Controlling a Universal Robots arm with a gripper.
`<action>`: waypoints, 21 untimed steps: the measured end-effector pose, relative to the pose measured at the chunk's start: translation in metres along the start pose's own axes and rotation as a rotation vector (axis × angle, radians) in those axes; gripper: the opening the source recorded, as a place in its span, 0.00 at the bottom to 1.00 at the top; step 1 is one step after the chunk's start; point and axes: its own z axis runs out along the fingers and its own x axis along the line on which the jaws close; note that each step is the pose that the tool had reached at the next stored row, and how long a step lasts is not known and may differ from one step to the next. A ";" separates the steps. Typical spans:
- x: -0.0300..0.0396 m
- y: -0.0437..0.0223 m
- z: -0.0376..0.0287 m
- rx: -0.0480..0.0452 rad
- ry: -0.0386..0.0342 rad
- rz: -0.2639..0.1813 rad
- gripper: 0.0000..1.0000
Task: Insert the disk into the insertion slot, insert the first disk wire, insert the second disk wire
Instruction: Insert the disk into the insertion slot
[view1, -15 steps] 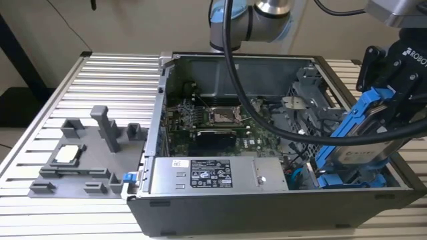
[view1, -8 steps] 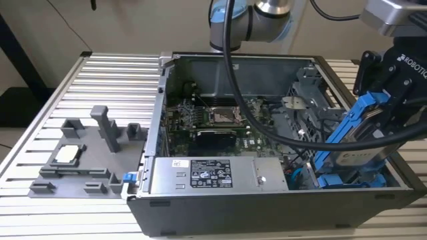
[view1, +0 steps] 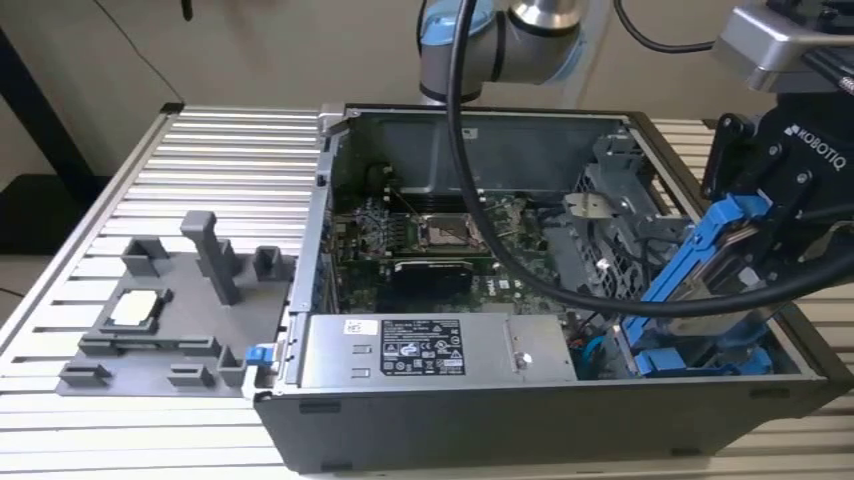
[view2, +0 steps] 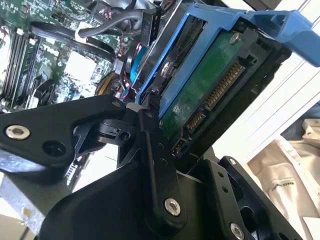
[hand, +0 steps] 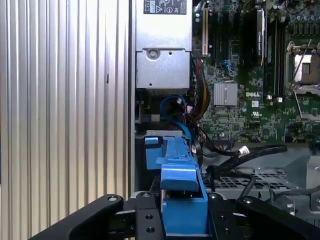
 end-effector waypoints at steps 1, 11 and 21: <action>-0.0001 -0.0002 0.0009 0.0000 -0.0003 0.000 0.33; -0.0023 -0.0025 0.0098 -0.0001 -0.0025 0.000 0.33; -0.0074 -0.0043 0.0271 -0.0001 -0.0023 0.000 0.33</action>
